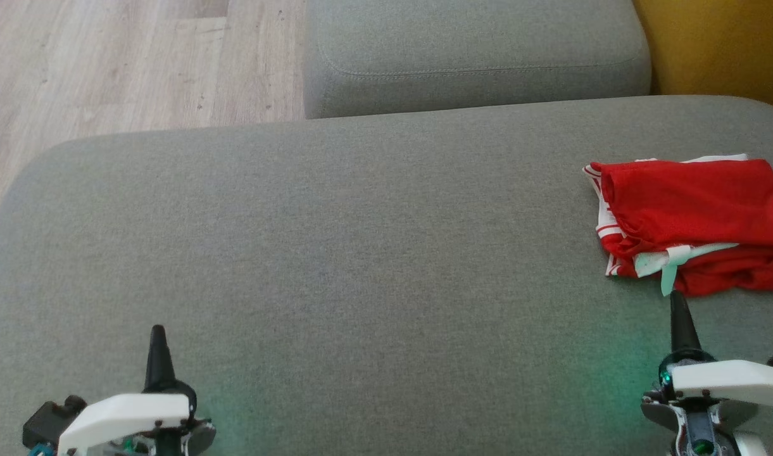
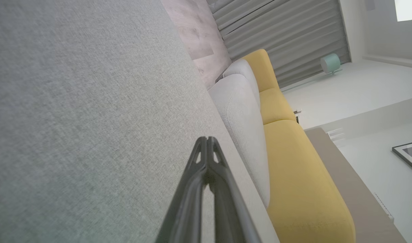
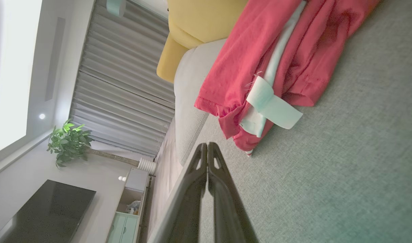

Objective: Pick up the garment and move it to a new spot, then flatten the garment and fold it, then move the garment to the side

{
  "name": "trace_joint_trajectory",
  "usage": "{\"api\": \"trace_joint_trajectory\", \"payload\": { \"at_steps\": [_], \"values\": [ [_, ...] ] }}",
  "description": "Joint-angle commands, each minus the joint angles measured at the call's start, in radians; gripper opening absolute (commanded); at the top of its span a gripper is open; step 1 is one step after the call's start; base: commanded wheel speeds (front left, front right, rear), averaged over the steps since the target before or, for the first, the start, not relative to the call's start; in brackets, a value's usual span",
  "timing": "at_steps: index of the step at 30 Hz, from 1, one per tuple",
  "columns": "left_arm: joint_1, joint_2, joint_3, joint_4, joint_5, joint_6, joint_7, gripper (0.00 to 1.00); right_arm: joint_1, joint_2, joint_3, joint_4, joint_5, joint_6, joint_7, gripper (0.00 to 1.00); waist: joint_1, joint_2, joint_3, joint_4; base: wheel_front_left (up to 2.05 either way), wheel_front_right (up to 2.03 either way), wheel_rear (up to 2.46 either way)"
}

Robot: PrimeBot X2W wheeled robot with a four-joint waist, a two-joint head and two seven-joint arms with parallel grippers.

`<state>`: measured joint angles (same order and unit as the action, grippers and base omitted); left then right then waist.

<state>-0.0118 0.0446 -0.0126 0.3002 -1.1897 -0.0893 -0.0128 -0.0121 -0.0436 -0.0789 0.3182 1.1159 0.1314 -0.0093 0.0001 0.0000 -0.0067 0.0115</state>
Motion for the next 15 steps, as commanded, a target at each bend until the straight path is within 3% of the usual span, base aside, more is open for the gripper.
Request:
{"api": "trace_joint_trajectory", "payload": {
  "at_steps": [1, 15],
  "values": [
    [-0.055, 0.004, 0.034, -0.037, -0.03, -0.008, 0.009, 0.0, -0.059, -0.005, 0.007, -0.04, 0.038, 0.0, 0.009, 0.0, -0.0001, 0.0, 0.0, -0.001, 0.0, 0.0, 0.0],
    [-0.071, 0.005, 0.069, -0.044, -0.178, -0.021, 0.053, 0.0, -0.073, -0.006, -0.009, -0.053, 0.21, -0.001, 0.052, 0.0, -0.0001, 0.0, 0.004, -0.005, 0.0, 0.0, 0.0]
  ]
}}
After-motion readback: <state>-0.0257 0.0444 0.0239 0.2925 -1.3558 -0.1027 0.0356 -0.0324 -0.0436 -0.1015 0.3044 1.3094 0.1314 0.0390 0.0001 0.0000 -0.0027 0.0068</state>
